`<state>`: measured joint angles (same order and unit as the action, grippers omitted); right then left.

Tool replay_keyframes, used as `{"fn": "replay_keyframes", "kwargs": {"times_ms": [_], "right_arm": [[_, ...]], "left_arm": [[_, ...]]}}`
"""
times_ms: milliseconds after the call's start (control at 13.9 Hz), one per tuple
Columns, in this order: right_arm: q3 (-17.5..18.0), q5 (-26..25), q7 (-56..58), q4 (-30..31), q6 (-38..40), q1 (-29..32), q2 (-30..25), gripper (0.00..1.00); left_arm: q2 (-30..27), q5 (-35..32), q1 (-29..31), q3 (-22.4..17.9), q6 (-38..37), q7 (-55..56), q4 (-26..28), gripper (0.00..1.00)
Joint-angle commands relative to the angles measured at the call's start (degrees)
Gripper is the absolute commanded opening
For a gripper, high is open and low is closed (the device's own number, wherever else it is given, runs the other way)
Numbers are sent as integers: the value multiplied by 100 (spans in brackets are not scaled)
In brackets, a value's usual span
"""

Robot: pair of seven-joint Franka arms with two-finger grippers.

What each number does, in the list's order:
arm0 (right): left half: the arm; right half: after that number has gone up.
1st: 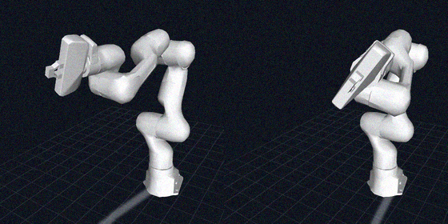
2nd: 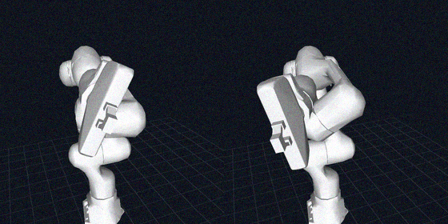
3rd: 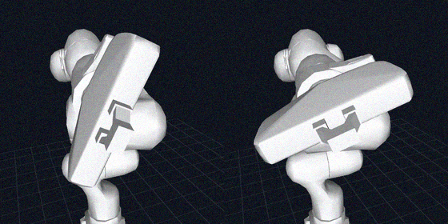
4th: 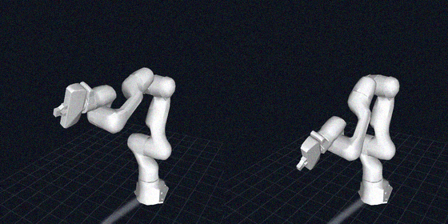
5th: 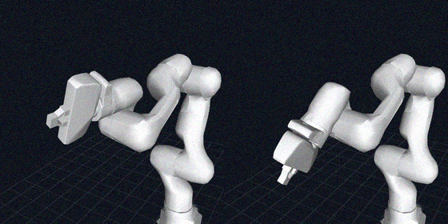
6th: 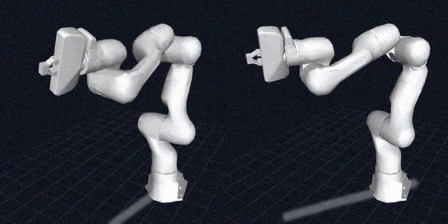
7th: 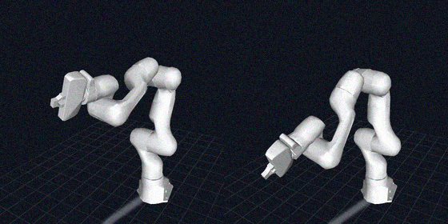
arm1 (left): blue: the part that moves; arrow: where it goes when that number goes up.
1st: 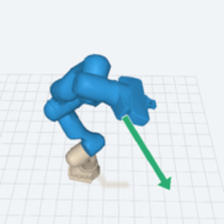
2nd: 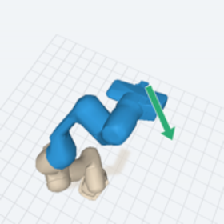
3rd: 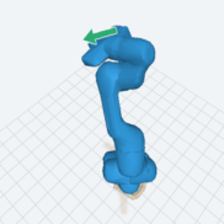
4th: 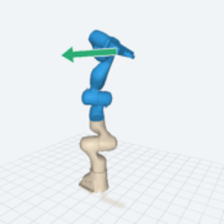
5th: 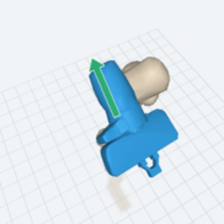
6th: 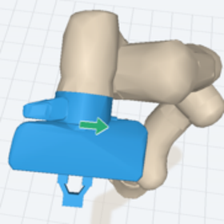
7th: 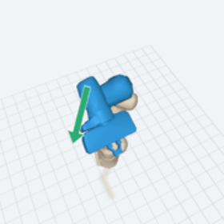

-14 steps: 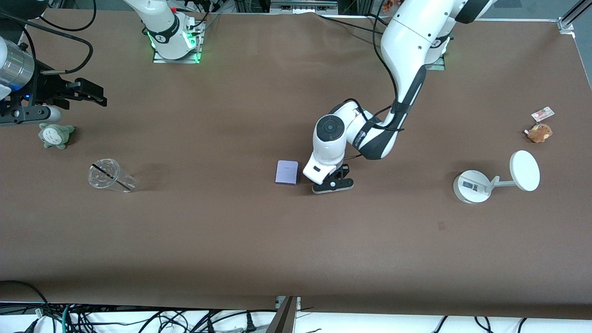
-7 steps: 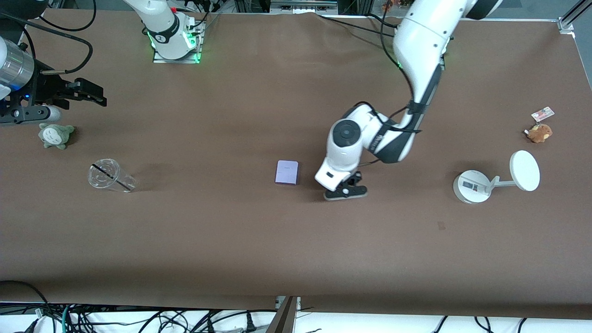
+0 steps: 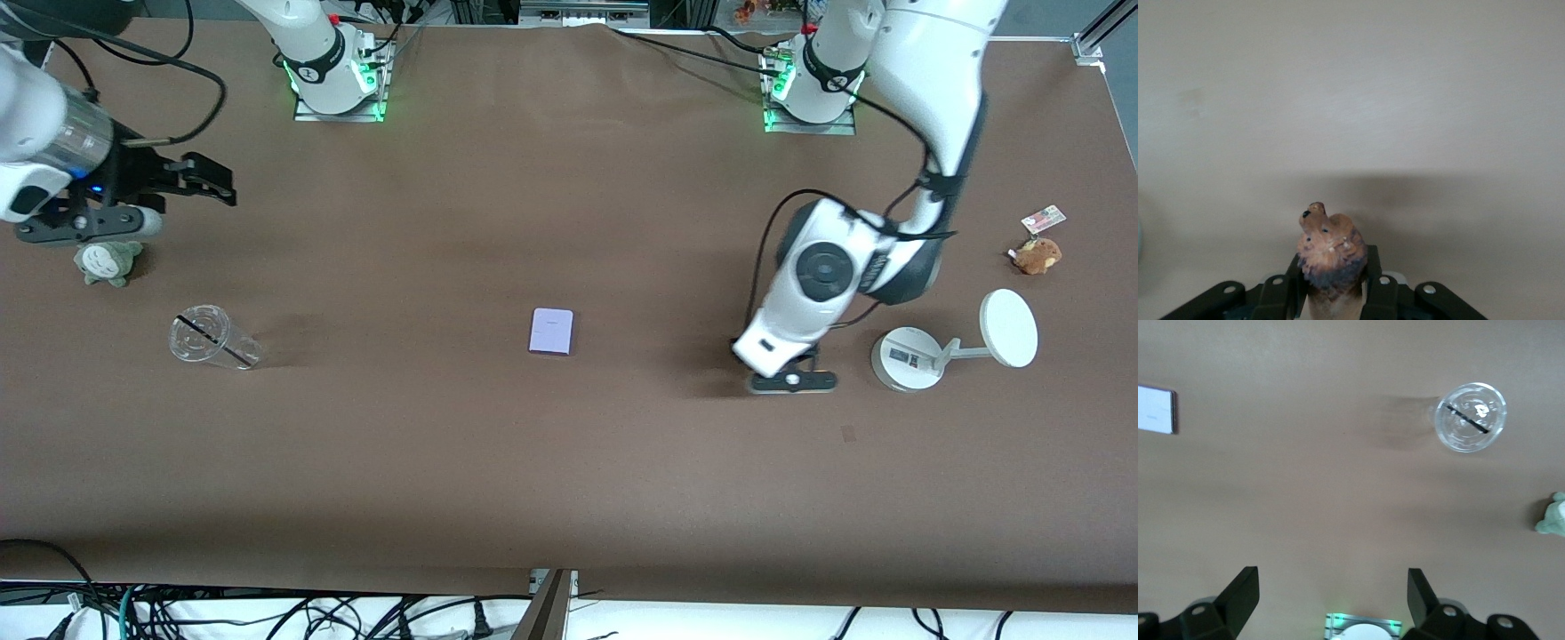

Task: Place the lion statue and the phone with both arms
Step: 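Carry the lion toward the white lamp while the right gripper reaches the phone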

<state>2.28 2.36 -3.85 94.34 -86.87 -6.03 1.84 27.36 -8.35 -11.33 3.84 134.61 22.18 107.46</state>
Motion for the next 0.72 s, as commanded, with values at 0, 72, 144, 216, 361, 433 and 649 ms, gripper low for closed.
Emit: {"fn": "replay_keyframes", "kwargs": {"times_ms": [0,72,144,216,361,433,649], "right_arm": [[-8,-52,-738,-240,-171,-581,360,98],[-8,-17,-1062,-240,-337,-757,474,98],[-8,-8,-1413,-240,-548,-950,615,98],[-8,-8,-1617,-240,-707,-1187,773,98],[-8,-17,-1864,-363,-892,-1575,1142,98],[-8,-17,-2074,-424,-1015,-1759,1352,98],[-8,-8,-2698,-661,-1699,-2190,2072,98]], "left_arm": [[-380,246,473,29,13,-661,529,0],[-380,246,605,20,13,-741,547,0],[-372,246,710,11,22,-785,574,0],[-363,246,798,-23,31,-855,574,0],[-328,264,930,-76,48,-1048,583,0],[-310,325,1009,-76,57,-1093,591,0],[-144,334,1098,-85,363,-1172,705,0]]}}
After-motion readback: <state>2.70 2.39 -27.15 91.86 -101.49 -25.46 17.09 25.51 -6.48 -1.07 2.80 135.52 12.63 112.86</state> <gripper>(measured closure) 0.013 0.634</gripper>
